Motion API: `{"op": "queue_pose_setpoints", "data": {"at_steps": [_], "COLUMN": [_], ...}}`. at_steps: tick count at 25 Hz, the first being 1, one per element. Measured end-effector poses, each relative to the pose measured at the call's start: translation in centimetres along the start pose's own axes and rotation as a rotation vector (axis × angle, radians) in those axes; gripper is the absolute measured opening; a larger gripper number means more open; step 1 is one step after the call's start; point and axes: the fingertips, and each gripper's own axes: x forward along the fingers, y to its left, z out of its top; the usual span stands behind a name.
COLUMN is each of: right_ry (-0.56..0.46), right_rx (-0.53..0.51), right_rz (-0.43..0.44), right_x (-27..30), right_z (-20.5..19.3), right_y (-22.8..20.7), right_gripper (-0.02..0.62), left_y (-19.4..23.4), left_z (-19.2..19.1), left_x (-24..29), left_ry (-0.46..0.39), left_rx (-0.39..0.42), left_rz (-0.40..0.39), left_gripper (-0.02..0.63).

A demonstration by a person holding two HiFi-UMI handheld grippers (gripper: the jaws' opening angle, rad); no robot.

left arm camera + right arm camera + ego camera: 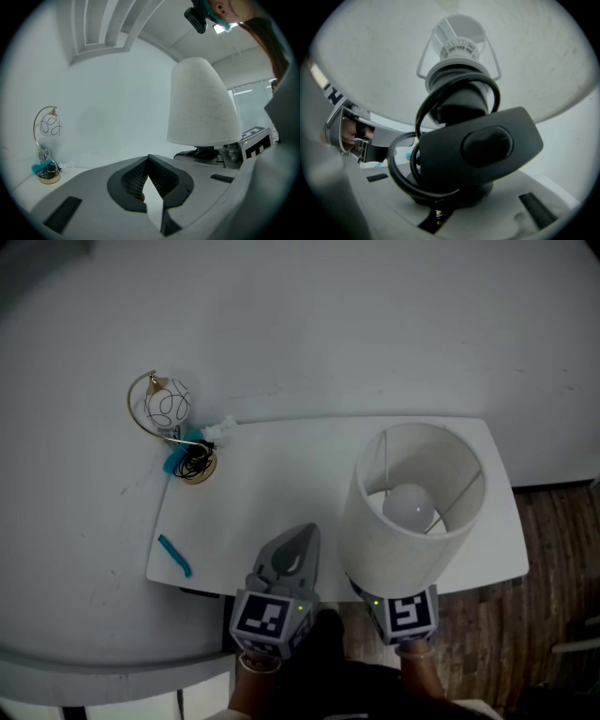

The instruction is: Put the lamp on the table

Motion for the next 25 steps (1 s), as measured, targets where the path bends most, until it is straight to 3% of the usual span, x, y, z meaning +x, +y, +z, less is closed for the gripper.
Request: {"op": "queue_pose_setpoints", "data": {"at_steps": [4,8,14,25], "right_ry": [0.037,-0.044,-0.064,-0.025], "right_rx": [0.046,-0.005,-0.018,-0.039], "right_rz": [0.002,0.017,0.015,0.045], "right_x": [0.8,2.5,4.2,6.2], "right_z": [-0.9,0.5,0.6,-1.5], "right_y": [0.0,0.0,-0.4,-0.5], "right_gripper": [0.02,0.02,0.021,0.021], "left_y": [0.9,1.8,2.9,4.3], "left_z": [0.1,0.1,0.5,-0.2], "left_x": [0.8,1.5,2.7,4.7], "left_ry": [0.003,0.001,-0.006,-0.001], "left_rx": [0.004,0.006,0.006,0.013], "left_rz": [-0.003,-0.004,-0.006,-0.018], "left_gripper": [-0.006,-0.006,-0.006,-0.006]}}
